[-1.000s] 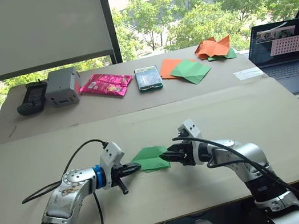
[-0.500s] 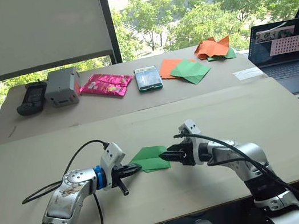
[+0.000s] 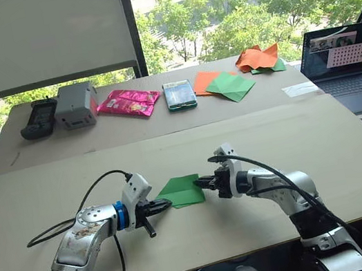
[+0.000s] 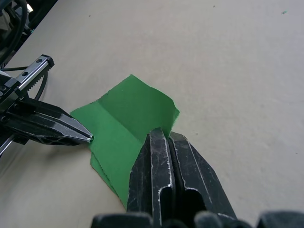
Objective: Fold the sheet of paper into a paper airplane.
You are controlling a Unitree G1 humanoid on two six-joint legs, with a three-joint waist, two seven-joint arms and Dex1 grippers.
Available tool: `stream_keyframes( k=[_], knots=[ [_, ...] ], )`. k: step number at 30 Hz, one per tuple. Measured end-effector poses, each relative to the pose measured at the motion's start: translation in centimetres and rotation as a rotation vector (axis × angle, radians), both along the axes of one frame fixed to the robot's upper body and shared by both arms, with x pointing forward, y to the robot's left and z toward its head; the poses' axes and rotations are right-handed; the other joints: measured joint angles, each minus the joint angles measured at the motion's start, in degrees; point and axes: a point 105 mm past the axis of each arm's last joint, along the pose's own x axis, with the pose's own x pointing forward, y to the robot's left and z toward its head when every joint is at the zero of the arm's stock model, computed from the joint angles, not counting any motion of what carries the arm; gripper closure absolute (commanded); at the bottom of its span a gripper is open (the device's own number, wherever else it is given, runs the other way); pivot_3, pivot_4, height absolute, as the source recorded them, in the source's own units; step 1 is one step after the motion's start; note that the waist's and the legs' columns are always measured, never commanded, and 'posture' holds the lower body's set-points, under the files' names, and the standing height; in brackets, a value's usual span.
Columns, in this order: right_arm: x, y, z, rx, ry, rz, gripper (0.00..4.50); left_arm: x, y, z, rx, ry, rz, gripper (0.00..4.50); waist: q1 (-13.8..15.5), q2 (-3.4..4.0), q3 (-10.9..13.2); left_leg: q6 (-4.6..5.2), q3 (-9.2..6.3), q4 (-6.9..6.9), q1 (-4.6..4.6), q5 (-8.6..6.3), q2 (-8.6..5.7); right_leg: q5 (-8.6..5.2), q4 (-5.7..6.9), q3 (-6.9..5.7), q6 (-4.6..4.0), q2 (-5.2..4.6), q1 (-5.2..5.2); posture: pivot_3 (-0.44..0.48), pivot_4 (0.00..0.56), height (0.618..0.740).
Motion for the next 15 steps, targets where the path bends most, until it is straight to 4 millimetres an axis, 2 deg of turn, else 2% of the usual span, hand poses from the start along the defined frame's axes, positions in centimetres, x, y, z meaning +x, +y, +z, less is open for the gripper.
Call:
stream_keyframes(
  k=[5,10,15],
  knots=[
    [-0.2,0.0,0.1,-0.013,-0.046,0.026,4.47,0.0,0.0,0.0,0.0,-0.001,-0.001,4.5,-0.01,0.0,0.0,0.02,0.0,-0.02,-0.01,0.01,0.0,0.0,0.0,-0.01,0.0,0.0,-0.01,0.0,0.15,0.721],
    [-2.1,0.3,0.1,-0.19,-0.395,0.176,4.47,-0.2,-0.1,0.1,0.001,-0.006,-0.005,4.5,-0.03,0.0,0.0,-0.03,0.01,-0.05,-0.01,-0.02,0.0,0.0,-0.1,-0.01,0.0,0.0,-0.01,0.0,0.15,0.721],
    [-3.1,1.2,0.6,-0.267,-0.67,0.273,4.47,-0.2,-0.1,0.2,0.002,-0.009,-0.005,4.5,-0.16,-0.01,0.01,-0.07,0.03,-0.05,0.0,-0.04,0.0,0.0,-0.25,-0.01,0.01,-0.01,-0.03,0.0,0.15,0.721]
  ],
)
